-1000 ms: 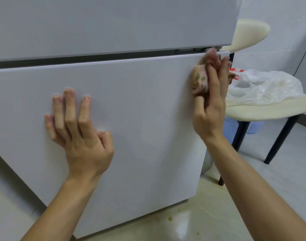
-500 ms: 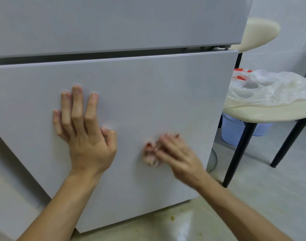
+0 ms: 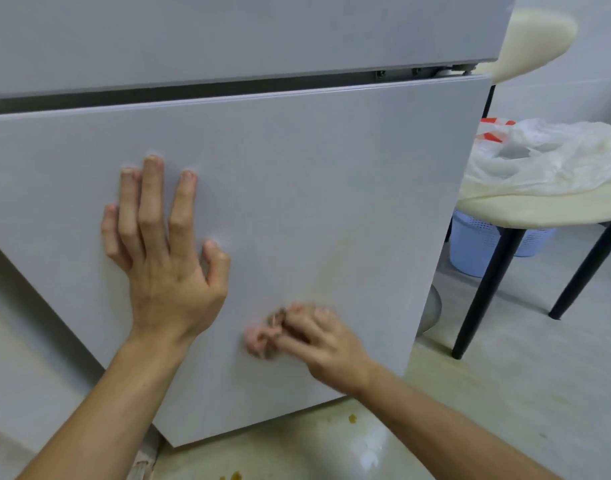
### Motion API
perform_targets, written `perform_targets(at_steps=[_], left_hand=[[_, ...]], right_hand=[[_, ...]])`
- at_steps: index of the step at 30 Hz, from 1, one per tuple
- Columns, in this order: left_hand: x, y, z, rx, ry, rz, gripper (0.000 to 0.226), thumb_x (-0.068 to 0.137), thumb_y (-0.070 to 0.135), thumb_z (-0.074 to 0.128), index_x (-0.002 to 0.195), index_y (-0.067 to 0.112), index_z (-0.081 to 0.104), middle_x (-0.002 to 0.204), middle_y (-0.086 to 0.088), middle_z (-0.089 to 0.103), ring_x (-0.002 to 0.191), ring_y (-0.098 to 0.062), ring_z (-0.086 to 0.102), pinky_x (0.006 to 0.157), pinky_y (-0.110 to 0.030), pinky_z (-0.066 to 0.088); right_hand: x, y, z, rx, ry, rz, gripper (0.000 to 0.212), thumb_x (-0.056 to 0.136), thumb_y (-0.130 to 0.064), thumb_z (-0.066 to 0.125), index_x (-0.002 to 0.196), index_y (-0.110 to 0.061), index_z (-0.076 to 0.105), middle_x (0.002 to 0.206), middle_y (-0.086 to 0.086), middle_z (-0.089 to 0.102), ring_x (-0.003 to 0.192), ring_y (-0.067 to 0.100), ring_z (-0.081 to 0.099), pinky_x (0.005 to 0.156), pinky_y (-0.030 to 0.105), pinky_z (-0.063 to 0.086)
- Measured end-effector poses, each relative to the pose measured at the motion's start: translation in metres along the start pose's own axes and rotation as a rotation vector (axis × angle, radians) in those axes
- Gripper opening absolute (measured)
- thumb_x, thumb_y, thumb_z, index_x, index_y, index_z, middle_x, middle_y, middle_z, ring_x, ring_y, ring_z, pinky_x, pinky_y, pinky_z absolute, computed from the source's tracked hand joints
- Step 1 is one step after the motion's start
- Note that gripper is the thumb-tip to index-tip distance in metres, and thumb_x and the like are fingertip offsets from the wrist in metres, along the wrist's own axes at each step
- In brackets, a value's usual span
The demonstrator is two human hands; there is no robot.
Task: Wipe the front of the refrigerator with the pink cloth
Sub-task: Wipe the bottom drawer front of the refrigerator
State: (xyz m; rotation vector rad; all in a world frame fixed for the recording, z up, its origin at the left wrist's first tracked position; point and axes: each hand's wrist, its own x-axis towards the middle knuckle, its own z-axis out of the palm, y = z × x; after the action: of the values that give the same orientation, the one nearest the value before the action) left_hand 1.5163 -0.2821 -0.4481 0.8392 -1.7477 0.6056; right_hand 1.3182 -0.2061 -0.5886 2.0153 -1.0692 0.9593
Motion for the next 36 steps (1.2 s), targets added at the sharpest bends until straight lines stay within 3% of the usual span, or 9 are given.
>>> perform_targets(at_steps=[5,10,17,21,24,28,30,33,36], left_hand=[[-0.002,0.007,0.003,-0.004,0.010,-0.015,0.081,0.085,0.011,0.060,0.161,0.008,0.030,0.169,-0.022,0.021,0.158,-0.040,0.012,0.127,-0.056,0.006],[-0.003,0.012,0.009,-0.003,0.022,-0.020,0.082,0.084,0.005,0.058,0.161,0.007,0.029,0.169,-0.022,0.023,0.157,-0.042,0.015,0.125,-0.065,0.010],[-0.003,0.022,0.016,-0.033,0.044,-0.046,0.079,0.083,-0.001,0.051,0.158,0.008,0.029,0.167,-0.024,0.026,0.156,-0.045,0.019,0.119,-0.074,0.015],[-0.002,0.021,0.014,-0.031,0.057,-0.042,0.080,0.082,-0.003,0.052,0.158,0.010,0.030,0.168,-0.023,0.026,0.157,-0.042,0.016,0.121,-0.071,0.013],[-0.003,0.019,0.013,-0.022,0.046,-0.030,0.084,0.081,-0.002,0.056,0.159,0.011,0.030,0.169,-0.021,0.025,0.158,-0.040,0.015,0.123,-0.067,0.010],[-0.004,0.015,0.011,-0.014,0.036,-0.014,0.085,0.081,-0.001,0.058,0.160,0.010,0.031,0.169,-0.021,0.024,0.158,-0.039,0.015,0.123,-0.067,0.011],[-0.004,0.014,0.011,-0.016,0.034,-0.013,0.085,0.081,0.000,0.059,0.160,0.010,0.031,0.169,-0.021,0.024,0.158,-0.039,0.014,0.123,-0.067,0.011],[-0.003,0.013,0.010,-0.010,0.026,-0.005,0.084,0.081,0.001,0.060,0.160,0.009,0.033,0.169,-0.020,0.024,0.157,-0.040,0.015,0.123,-0.067,0.011],[-0.003,0.011,0.009,-0.006,0.025,0.000,0.085,0.081,0.001,0.061,0.160,0.009,0.033,0.169,-0.019,0.024,0.158,-0.039,0.016,0.124,-0.065,0.010]], right_hand=[[-0.049,0.032,-0.018,-0.053,-0.173,-0.045,0.026,0.105,-0.003,0.056,0.122,-0.019,0.065,0.133,0.010,0.055,0.116,0.030,0.060,0.089,0.041,0.052],[0.035,0.082,-0.109,0.023,0.265,0.443,0.018,0.105,0.000,0.055,0.107,-0.003,0.072,0.105,-0.001,0.075,0.095,0.023,0.070,0.083,0.039,0.056],[0.049,0.111,-0.101,-0.145,0.652,0.846,0.046,0.101,-0.003,0.053,0.147,-0.008,0.058,0.124,0.014,0.046,0.117,0.033,0.049,0.109,0.041,0.045],[-0.038,0.058,-0.057,0.039,0.392,0.973,0.048,0.106,-0.013,0.046,0.150,-0.032,0.051,0.139,-0.007,0.042,0.113,0.027,0.054,0.091,0.054,0.055],[-0.089,0.033,-0.049,0.134,0.165,0.928,0.069,0.105,0.000,0.048,0.131,-0.063,0.049,0.131,-0.026,0.039,0.079,0.016,0.059,0.059,0.038,0.058],[-0.066,0.046,-0.063,0.168,0.189,0.940,0.041,0.098,-0.009,0.051,0.131,-0.031,0.057,0.131,-0.001,0.035,0.071,0.028,0.063,0.055,0.037,0.058],[-0.023,0.060,-0.077,0.127,0.325,0.956,0.037,0.097,-0.015,0.050,0.134,-0.013,0.056,0.127,0.002,0.036,0.090,0.021,0.059,0.078,0.037,0.060],[0.045,0.090,-0.104,-0.025,0.511,0.864,0.040,0.102,-0.012,0.059,0.142,-0.008,0.058,0.121,0.007,0.039,0.109,0.012,0.047,0.100,0.013,0.041],[0.084,0.102,-0.115,-0.155,0.613,0.811,0.043,0.103,-0.016,0.064,0.145,-0.009,0.060,0.118,0.007,0.040,0.111,0.012,0.050,0.106,0.018,0.041]])
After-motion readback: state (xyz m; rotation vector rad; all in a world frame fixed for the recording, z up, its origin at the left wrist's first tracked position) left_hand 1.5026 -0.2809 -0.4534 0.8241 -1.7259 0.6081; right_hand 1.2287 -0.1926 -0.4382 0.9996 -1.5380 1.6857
